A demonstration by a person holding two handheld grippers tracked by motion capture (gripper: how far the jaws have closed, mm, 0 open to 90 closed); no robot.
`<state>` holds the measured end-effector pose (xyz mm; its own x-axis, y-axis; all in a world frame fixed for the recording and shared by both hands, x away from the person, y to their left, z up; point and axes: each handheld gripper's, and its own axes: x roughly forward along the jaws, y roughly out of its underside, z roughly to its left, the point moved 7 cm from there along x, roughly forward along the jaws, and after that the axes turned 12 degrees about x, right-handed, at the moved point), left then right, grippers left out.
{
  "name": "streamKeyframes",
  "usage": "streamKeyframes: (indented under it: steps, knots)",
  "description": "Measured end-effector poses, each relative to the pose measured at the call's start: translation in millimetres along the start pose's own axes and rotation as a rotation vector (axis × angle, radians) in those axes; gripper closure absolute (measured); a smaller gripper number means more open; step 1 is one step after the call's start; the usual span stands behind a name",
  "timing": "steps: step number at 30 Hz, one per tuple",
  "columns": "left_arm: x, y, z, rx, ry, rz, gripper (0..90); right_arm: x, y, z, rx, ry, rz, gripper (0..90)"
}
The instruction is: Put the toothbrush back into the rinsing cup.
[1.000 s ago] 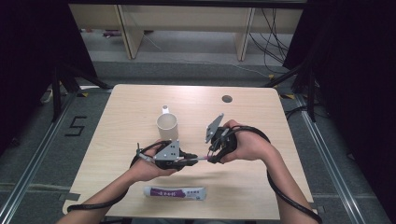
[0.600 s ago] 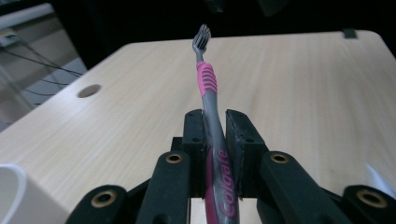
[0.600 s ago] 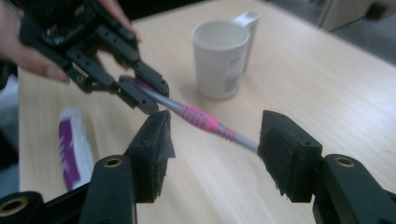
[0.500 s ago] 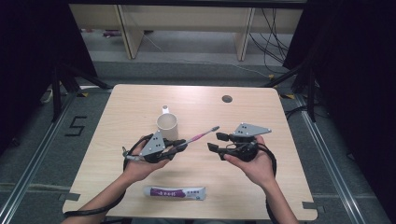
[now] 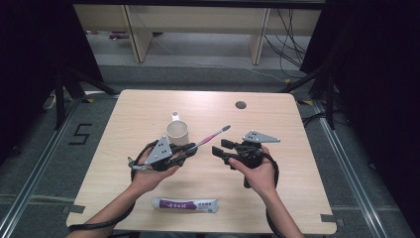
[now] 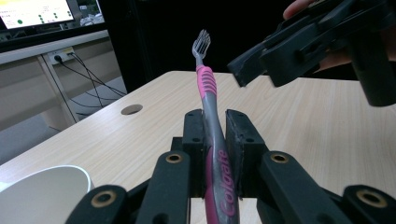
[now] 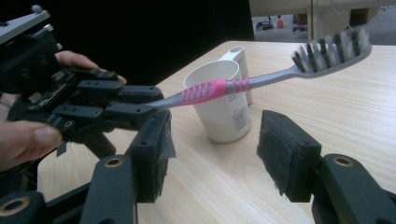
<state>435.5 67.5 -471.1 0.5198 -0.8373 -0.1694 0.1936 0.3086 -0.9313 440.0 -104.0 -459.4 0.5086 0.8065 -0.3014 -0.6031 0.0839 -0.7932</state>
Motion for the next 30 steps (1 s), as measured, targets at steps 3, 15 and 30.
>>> streamKeyframes:
  steps: [3,15,30]
  knots:
    - [0.1,-0.1,-0.6,0.002,0.001,-0.001,78.3,4.8,-0.2,-0.9,0.023,-0.011,0.003,44.8]
    - [2.1,-2.4,-2.3,0.004,0.003,-0.012,78.3,16.6,-3.3,-6.0,0.075,-0.044,-0.007,44.1]
    - [8.4,-2.0,-9.1,0.001,0.014,-0.009,78.2,20.3,-14.4,-6.5,0.145,-0.079,-0.038,51.9]
